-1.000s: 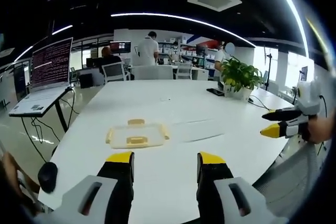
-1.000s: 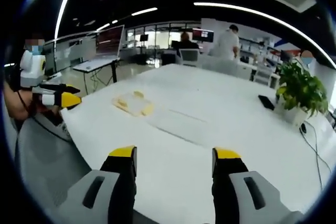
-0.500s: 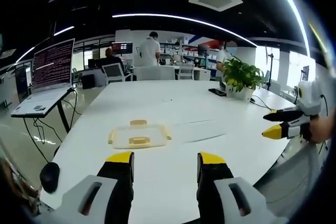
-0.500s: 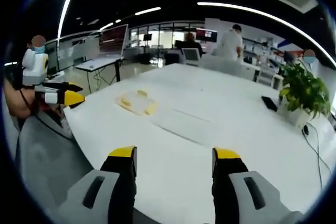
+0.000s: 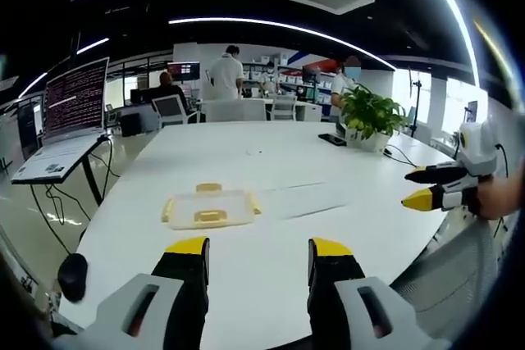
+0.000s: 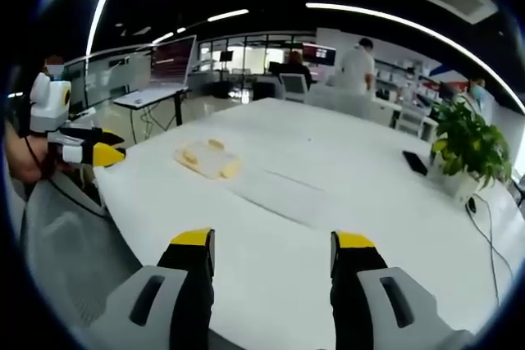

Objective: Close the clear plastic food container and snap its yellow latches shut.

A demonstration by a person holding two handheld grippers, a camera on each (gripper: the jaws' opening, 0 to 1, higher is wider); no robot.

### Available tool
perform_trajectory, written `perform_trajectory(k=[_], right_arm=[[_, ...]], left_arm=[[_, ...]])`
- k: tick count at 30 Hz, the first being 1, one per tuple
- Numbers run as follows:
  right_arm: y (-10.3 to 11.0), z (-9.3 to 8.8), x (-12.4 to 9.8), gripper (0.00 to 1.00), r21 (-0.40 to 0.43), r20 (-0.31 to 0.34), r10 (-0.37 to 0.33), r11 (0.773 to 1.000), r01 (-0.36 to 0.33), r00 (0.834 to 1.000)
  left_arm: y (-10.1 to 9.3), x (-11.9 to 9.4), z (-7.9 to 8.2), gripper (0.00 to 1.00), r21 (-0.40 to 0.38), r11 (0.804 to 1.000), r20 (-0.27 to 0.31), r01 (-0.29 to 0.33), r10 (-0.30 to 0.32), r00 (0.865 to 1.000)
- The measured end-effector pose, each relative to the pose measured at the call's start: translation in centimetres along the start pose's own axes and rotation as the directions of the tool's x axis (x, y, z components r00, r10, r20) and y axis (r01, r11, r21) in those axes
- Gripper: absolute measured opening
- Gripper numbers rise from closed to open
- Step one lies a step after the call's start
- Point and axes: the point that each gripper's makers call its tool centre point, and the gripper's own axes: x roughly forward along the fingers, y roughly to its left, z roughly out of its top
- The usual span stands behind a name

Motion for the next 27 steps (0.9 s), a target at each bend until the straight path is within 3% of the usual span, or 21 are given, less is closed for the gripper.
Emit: perform_trajectory(k=[6,10,18,27], right_arm=[[-0.4,0.2,0.2,0.53,0.009,-0.010,-0.020,1.000,0.020,1.000],[0.1,0.4,0.8,0.53,0.028,-0.019,-0.023,0.999,0.023,1.000],[2.4,3.1,3.3,0.53,0.008,0.001,0.009,1.000,-0.009,1.000],[4.5,6.3,6.4,0.53,-0.015,0.028,0.040,0.999,-0.039,0.999]], left_arm=[[-0.2,0.2,0.5,0.42,-0.004,1.000,-0.003,0.029,-0.029,1.000],[0.3,0.6,0.8,0.42,0.037,0.998,-0.007,0.045,-0.045,0.999],[3.6,1.2,1.1,0.42,-0.029,0.999,-0.006,0.015,-0.015,1.000],[7.4,1.5,1.2,0.42,-0.038,0.999,-0.006,-0.012,0.012,1.000]])
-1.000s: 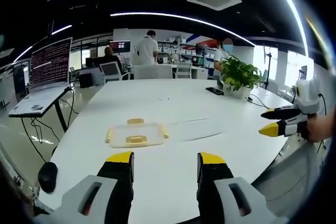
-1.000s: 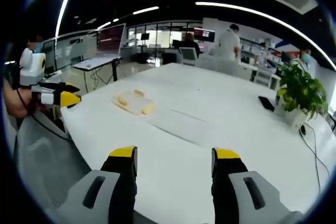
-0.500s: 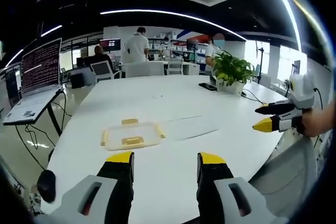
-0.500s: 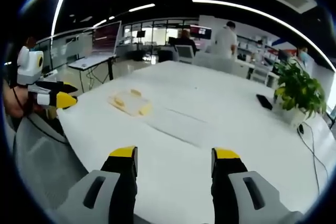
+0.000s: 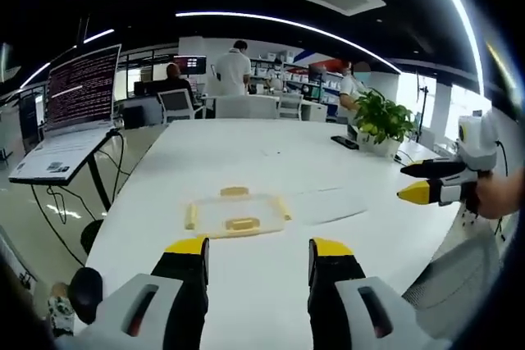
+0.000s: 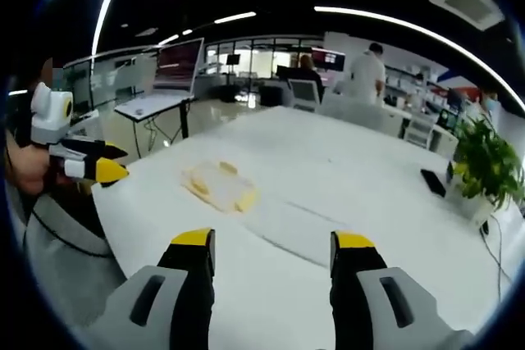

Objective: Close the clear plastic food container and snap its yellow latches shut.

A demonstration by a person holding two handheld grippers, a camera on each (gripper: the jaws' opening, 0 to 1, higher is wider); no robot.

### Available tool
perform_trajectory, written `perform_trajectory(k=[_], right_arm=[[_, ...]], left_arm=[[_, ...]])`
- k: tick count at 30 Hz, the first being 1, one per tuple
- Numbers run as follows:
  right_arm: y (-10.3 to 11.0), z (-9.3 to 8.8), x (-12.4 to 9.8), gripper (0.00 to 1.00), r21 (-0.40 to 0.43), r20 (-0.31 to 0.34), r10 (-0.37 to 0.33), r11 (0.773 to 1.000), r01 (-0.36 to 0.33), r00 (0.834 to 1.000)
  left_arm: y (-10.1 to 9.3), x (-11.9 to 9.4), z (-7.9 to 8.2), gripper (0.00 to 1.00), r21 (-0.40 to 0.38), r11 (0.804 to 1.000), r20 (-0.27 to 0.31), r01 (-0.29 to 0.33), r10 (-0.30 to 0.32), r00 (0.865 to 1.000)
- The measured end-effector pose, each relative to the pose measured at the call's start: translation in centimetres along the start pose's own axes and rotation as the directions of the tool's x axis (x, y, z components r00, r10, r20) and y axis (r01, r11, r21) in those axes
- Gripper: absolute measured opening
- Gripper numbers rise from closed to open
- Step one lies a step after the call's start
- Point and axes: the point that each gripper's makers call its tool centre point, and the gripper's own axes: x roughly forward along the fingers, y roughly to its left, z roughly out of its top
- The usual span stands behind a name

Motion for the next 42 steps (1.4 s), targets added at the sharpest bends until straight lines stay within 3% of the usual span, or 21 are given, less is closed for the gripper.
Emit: perform_trajectory(k=[11,20,23,33,42], right_arm=[[1.8,2.2,2.5,0.53,-0.030,-0.005,0.018,0.999,-0.018,1.000],[2.4,2.5,4.4,0.52,-0.080,-0.038,0.046,0.996,-0.049,0.998],[2.5,2.7,5.5,0.52,-0.095,-0.044,0.063,0.993,-0.067,0.997],[3.6,2.6,9.6,0.52,-0.127,-0.082,0.161,0.977,-0.171,0.984],[3.2,1.7,12.7,0.51,-0.168,-0.135,0.234,0.952,-0.255,0.963]], left_arm=[[4.2,2.0,-0.9,0.43,0.002,1.000,-0.033,0.012,-0.012,0.999],[4.9,5.3,0.0,0.44,0.058,0.991,-0.054,0.118,-0.115,0.992],[4.5,6.7,0.1,0.44,0.089,0.979,-0.084,0.183,-0.176,0.981],[5.9,10.1,0.3,0.45,0.154,0.958,-0.145,0.241,-0.219,0.965],[7.5,12.5,-1.1,0.46,0.206,0.918,-0.265,0.339,-0.281,0.923]])
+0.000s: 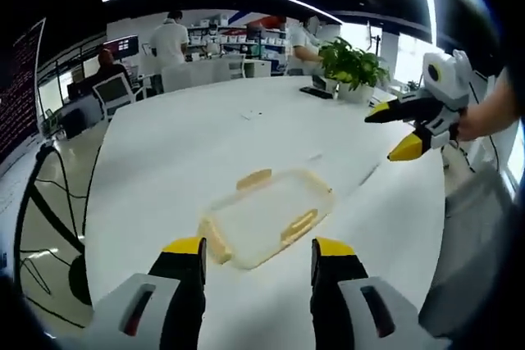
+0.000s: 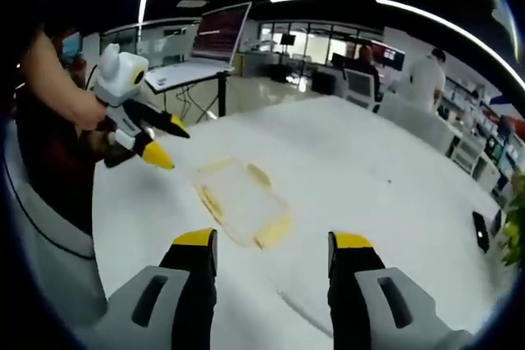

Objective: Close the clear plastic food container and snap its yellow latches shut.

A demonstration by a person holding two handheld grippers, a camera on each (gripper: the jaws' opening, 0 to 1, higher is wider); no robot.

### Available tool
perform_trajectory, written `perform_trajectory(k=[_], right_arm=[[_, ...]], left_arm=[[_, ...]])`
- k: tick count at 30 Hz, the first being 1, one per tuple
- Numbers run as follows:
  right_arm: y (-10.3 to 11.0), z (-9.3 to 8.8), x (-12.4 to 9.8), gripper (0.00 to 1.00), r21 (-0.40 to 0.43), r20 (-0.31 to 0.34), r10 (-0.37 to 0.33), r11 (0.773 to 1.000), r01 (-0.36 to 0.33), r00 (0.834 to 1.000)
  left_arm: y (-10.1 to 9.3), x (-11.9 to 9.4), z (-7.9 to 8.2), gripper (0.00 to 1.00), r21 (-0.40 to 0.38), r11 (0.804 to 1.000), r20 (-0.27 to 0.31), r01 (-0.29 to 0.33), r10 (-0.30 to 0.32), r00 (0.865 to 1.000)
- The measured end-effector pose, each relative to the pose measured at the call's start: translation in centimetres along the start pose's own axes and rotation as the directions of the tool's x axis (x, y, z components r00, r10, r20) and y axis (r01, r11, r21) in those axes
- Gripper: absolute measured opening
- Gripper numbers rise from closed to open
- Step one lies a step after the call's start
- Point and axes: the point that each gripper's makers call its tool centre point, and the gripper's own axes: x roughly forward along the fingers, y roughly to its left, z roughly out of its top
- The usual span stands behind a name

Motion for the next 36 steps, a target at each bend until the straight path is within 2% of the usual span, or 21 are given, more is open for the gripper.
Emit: perform_trajectory(k=[5,10,14,15,16,17,19,21,24,25,27,29,30,31,32,33,34,36], right_arm=[[-1.2,0.4,1.2,0.49,-0.045,-0.004,0.019,0.999,-0.019,1.000],[-1.4,0.3,2.6,0.49,-0.114,-0.035,0.086,0.989,-0.090,0.996],[-1.1,-0.1,3.6,0.47,-0.183,-0.074,0.149,0.970,-0.160,0.986],[-1.1,-0.2,3.9,0.48,-0.199,-0.079,0.163,0.964,-0.176,0.983],[-1.0,-0.3,4.1,0.48,-0.209,-0.087,0.176,0.959,-0.191,0.981],[-1.0,-0.3,4.3,0.47,-0.215,-0.090,0.179,0.957,-0.195,0.980],[-1.0,-0.4,4.6,0.47,-0.250,-0.108,0.187,0.945,-0.209,0.976],[-1.0,-0.3,5.3,0.47,-0.263,-0.113,0.203,0.938,-0.226,0.973],[-0.8,-0.3,6.0,0.47,-0.289,-0.131,0.232,0.921,-0.261,0.964],[-0.7,-0.4,6.1,0.46,-0.293,-0.141,0.245,0.915,-0.277,0.959],[0.0,-0.9,6.4,0.46,-0.298,-0.183,0.305,0.889,-0.348,0.935],[0.8,-1.9,6.5,0.46,-0.295,-0.258,0.373,0.848,-0.440,0.891],[0.9,-2.2,6.5,0.46,-0.292,-0.280,0.376,0.843,-0.451,0.883],[0.7,-3.8,6.5,0.46,-0.315,-0.408,0.364,0.805,-0.503,0.837],[0.7,-3.6,7.1,0.46,-0.385,-0.410,0.360,0.764,-0.517,0.838],[0.6,-3.2,7.4,0.46,-0.417,-0.401,0.356,0.749,-0.514,0.844],[0.5,-3.2,7.6,0.45,-0.431,-0.412,0.357,0.734,-0.525,0.838],[0.6,-2.9,8.1,0.45,-0.420,-0.416,0.365,0.736,-0.532,0.833]], left_arm=[[0.8,1.3,0.0,0.46,0.080,0.996,-0.051,0.039,-0.035,0.998],[1.1,2.4,0.5,0.46,0.152,0.983,-0.091,0.103,-0.090,0.992],[1.0,3.0,0.4,0.46,0.212,0.957,-0.148,0.199,-0.170,0.974],[1.1,3.1,0.1,0.46,0.252,0.940,-0.187,0.228,-0.184,0.965],[1.3,3.2,0.0,0.46,0.279,0.931,-0.202,0.236,-0.183,0.962],[1.6,3.3,0.1,0.45,0.302,0.927,-0.200,0.224,-0.168,0.965],[1.8,3.5,0.0,0.45,0.309,0.922,-0.213,0.233,-0.172,0.962],[2.3,3.9,0.0,0.45,0.320,0.914,-0.227,0.251,-0.183,0.957],[2.4,4.0,-0.2,0.46,0.358,0.888,-0.258,0.288,-0.203,0.945],[2.4,4.1,-0.3,0.46,0.364,0.882,-0.267,0.299,-0.209,0.941],[2.7,4.3,-0.7,0.47,0.386,0.861,-0.299,0.330,-0.222,0.928],[2.9,4.4,-1.0,0.47,0.419,0.831,-0.330,0.365,-0.235,0.914],[2.9,4.5,-1.1,0.47,0.425,0.827,-0.336,0.369,-0.235,0.912],[3.1,4.5,-1.4,0.47,0.438,0.809,-0.364,0.391,-0.238,0.900],[3.1,4.6,-1.5,0.48,0.440,0.804,-0.370,0.400,-0.243,0.897],[3.1,4.7,-1.6,0.48,0.436,0.798,-0.381,0.416,-0.254,0.889],[3.1,4.7,-1.7,0.48,0.427,0.796,-0.395,0.429,-0.262,0.881],[3.2,4.9,-1.8,0.48,0.418,0.792,-0.405,0.445,-0.276,0.872]])
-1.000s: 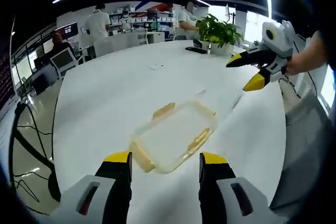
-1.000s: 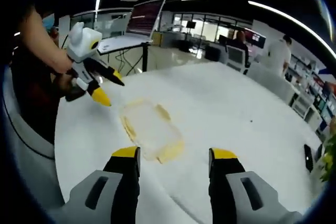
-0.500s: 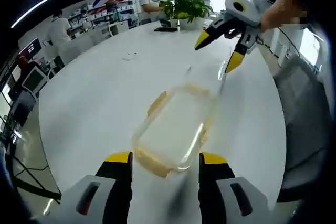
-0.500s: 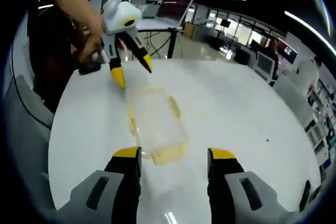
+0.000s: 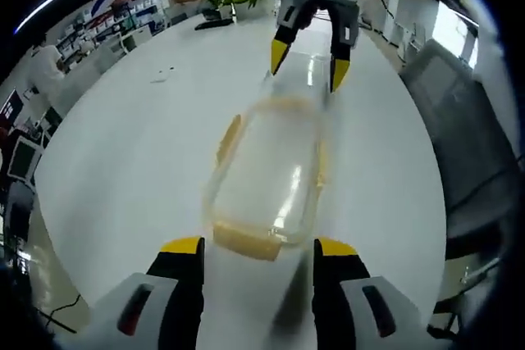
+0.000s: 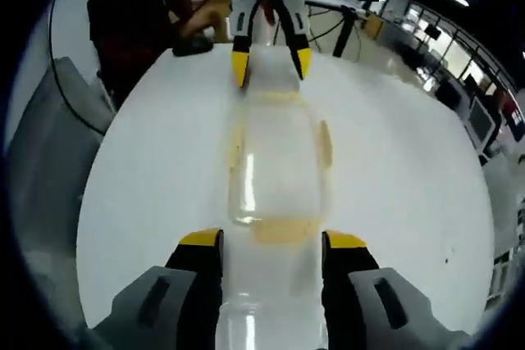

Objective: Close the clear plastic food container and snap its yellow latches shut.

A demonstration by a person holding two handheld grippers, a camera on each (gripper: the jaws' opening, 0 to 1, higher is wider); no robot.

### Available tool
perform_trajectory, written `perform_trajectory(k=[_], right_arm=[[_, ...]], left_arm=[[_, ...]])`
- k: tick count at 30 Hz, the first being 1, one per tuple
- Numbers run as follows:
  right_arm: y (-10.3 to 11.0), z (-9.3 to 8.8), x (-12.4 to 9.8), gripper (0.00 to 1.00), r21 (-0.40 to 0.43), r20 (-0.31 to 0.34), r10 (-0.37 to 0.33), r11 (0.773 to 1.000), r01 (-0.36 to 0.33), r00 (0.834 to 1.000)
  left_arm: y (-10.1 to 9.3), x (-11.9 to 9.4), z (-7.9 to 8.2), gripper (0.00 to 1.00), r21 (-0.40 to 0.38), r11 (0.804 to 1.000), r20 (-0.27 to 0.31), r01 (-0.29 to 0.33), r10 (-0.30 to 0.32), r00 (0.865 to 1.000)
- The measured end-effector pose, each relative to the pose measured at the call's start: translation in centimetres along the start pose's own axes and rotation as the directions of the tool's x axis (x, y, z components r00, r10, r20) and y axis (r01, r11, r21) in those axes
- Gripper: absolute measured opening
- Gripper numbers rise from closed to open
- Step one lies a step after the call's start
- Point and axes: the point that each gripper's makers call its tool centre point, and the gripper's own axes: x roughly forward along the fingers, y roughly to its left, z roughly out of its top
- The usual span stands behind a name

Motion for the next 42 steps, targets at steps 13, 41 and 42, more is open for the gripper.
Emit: perform_trajectory(k=[13,41,42], right_arm=[[-0.5,-0.7,2.0,0.45,0.022,-0.037,0.062,0.998,-0.061,0.997],[-0.9,-1.7,3.1,0.41,0.019,-0.082,0.061,0.998,-0.059,0.995],[-0.8,-1.7,3.2,0.41,0.021,-0.085,0.061,0.998,-0.059,0.995]], left_arm=[[0.8,1.5,-0.8,0.48,0.018,0.994,-0.020,0.104,-0.103,0.994],[0.2,2.8,-0.6,0.43,0.158,0.975,-0.023,0.157,-0.155,0.988],[0.1,2.8,-0.6,0.43,0.167,0.974,-0.023,0.155,-0.153,0.988]])
